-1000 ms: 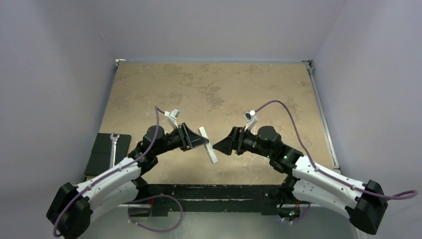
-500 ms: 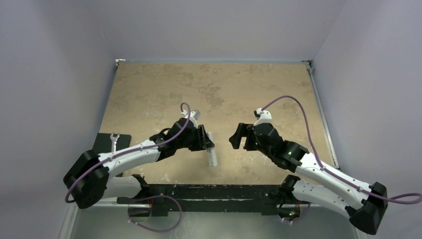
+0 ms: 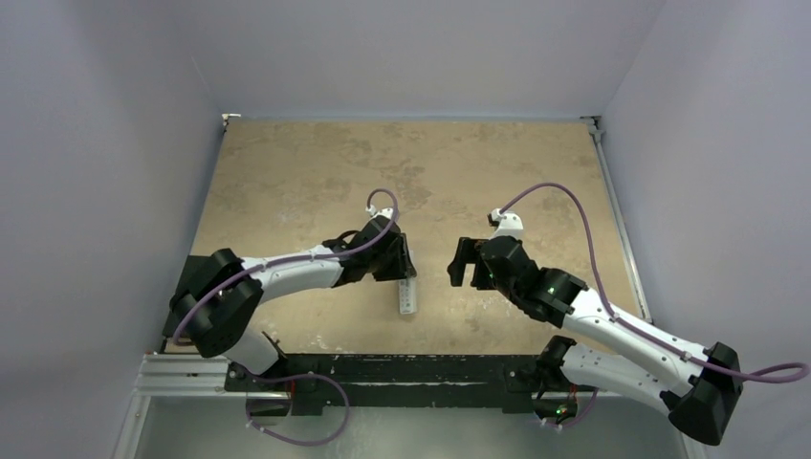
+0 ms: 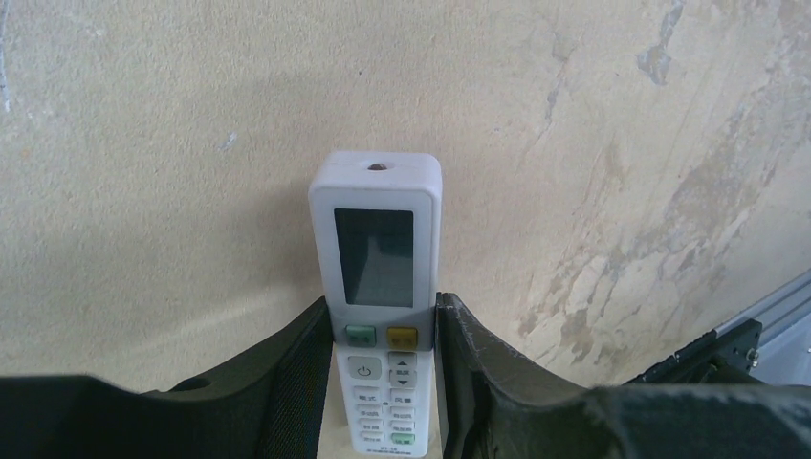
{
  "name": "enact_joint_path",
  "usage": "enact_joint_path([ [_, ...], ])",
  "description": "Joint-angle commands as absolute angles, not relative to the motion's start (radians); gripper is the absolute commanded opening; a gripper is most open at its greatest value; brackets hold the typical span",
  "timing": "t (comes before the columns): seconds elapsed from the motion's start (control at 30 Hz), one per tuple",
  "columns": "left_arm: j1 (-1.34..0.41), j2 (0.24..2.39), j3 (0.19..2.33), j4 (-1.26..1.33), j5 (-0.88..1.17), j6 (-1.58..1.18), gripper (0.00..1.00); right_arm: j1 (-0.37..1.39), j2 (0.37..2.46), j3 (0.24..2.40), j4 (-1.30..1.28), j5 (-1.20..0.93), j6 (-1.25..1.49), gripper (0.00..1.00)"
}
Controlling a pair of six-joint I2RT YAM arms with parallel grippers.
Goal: Load the batteries into the remote control
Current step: Turn over the remote control at the center of the board.
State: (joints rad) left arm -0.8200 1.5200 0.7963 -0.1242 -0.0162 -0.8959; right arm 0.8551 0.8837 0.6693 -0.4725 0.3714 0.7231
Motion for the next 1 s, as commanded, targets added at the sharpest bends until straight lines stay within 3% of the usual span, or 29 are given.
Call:
enact_joint_path([
  [0.0,-0.826,1.577,0.870,-0.142,-0.057,-0.874,0.00,0.850,0.877,0.698,-0.469,0.411,0.712,0.96],
  [0.17,-0.826,1.641,0.913,-0.145,-0.040,-0.885,0.00,0.850,0.876,0.693,-0.462,0.413,0.711,0.97],
  [0.43,-0.825,1.694,0.949,-0.155,-0.044,-0.899,0.13,0.850,0.871,0.678,-0.434,0.372,0.703,0.98],
  [0.97,-0.829,1.703,0.966,-0.147,-0.024,-0.919,0.53,0.850,0.862,0.680,-0.423,0.373,0.687,0.99],
])
